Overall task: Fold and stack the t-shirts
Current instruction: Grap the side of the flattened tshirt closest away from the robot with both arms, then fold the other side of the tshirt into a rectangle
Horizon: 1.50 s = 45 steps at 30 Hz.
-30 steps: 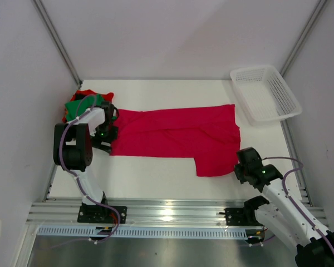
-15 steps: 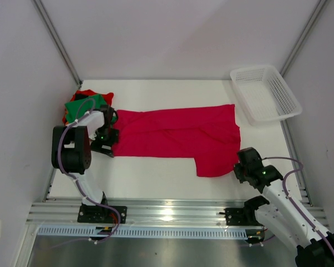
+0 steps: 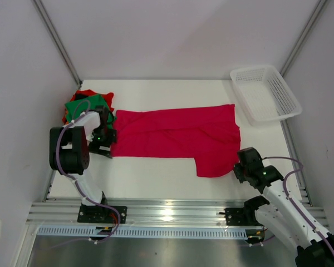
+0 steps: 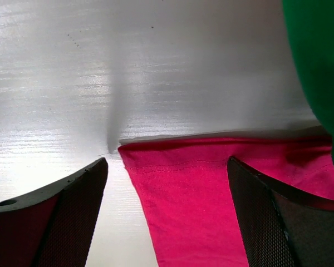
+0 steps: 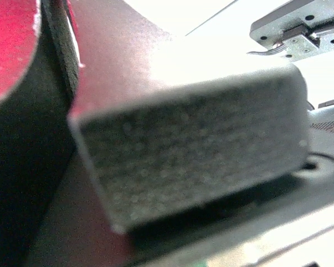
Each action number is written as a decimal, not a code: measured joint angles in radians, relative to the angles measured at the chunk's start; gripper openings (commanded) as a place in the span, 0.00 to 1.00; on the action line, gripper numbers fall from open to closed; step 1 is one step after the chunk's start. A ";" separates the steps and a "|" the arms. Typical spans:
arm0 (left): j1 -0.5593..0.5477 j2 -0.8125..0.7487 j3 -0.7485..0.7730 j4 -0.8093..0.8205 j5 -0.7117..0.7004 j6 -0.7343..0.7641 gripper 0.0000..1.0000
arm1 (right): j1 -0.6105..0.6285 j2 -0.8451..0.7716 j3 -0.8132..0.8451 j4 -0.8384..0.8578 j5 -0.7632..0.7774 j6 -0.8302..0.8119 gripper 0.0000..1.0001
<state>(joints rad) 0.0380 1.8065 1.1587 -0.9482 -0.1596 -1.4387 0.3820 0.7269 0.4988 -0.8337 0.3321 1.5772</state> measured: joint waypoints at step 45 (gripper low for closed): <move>-0.010 -0.098 0.108 0.038 -0.001 0.250 0.01 | 0.000 0.037 0.001 0.047 0.058 -0.091 0.00</move>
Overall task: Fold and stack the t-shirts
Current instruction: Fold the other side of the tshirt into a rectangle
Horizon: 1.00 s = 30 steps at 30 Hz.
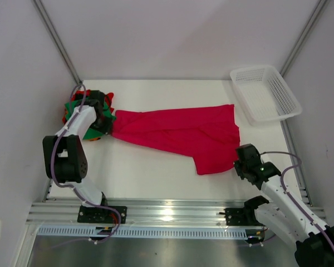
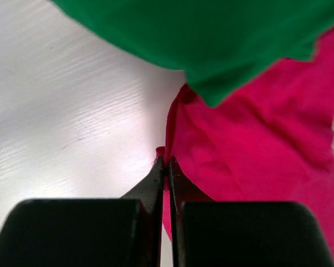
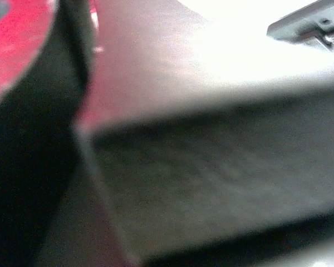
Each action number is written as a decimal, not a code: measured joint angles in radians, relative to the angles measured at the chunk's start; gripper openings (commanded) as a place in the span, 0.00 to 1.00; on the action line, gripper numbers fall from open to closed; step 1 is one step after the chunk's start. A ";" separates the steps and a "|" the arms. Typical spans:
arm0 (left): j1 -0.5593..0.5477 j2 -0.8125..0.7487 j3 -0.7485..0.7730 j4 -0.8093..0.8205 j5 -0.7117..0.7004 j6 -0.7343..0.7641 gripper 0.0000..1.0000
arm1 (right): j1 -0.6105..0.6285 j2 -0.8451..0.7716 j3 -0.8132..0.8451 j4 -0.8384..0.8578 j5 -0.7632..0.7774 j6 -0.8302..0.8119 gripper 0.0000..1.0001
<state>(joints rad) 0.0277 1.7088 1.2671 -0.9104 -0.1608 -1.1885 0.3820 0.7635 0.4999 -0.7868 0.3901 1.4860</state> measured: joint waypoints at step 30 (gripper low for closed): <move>-0.003 0.170 0.389 -0.113 0.036 0.188 0.01 | -0.242 0.736 0.676 0.478 0.116 -0.690 0.00</move>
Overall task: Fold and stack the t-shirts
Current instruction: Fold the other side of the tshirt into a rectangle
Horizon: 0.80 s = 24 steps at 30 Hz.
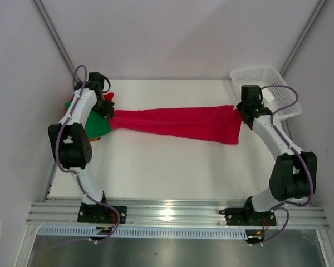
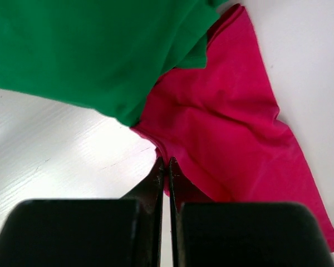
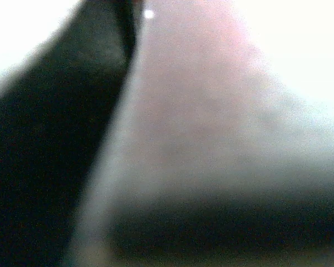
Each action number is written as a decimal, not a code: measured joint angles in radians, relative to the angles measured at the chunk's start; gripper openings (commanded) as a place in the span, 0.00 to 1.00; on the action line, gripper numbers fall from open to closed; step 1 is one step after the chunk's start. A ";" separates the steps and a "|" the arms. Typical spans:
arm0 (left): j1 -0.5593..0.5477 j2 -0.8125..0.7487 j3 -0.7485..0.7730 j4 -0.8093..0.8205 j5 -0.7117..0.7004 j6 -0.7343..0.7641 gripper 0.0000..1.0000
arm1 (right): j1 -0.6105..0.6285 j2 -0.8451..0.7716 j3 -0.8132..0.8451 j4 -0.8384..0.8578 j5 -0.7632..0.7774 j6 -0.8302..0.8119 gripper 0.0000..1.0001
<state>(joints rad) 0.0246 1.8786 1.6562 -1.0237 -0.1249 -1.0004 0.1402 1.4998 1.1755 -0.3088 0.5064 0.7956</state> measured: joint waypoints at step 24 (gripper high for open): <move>0.000 0.205 0.286 -0.100 0.085 0.032 0.01 | -0.012 0.272 0.218 0.055 -0.057 -0.173 0.00</move>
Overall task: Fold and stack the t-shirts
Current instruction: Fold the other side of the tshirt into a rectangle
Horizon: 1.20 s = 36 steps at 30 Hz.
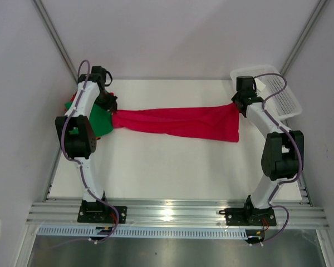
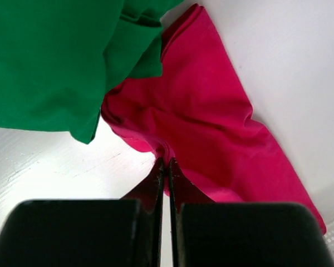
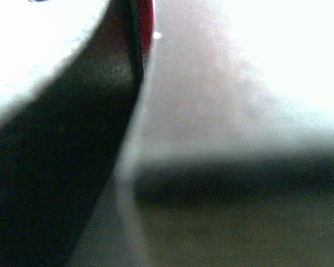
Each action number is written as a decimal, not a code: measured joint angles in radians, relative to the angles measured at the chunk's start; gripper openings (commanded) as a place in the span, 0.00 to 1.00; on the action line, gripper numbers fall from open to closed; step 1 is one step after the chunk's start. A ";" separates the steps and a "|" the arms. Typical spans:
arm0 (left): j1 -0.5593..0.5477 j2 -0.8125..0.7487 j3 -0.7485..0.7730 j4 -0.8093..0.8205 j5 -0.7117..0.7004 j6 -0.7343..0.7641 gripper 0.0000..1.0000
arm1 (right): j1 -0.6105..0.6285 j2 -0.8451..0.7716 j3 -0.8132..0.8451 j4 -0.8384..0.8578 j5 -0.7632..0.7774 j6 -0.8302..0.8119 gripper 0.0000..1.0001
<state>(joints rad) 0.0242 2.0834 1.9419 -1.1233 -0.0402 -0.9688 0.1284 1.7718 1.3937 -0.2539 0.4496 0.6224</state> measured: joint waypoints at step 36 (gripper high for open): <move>0.012 0.041 0.110 -0.057 0.000 0.035 0.01 | -0.014 0.277 0.206 0.018 -0.021 -0.029 0.00</move>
<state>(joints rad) 0.0360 2.1246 2.0518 -1.1801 -0.0402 -0.9333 0.1146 2.0483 1.5993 -0.2363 0.4290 0.5934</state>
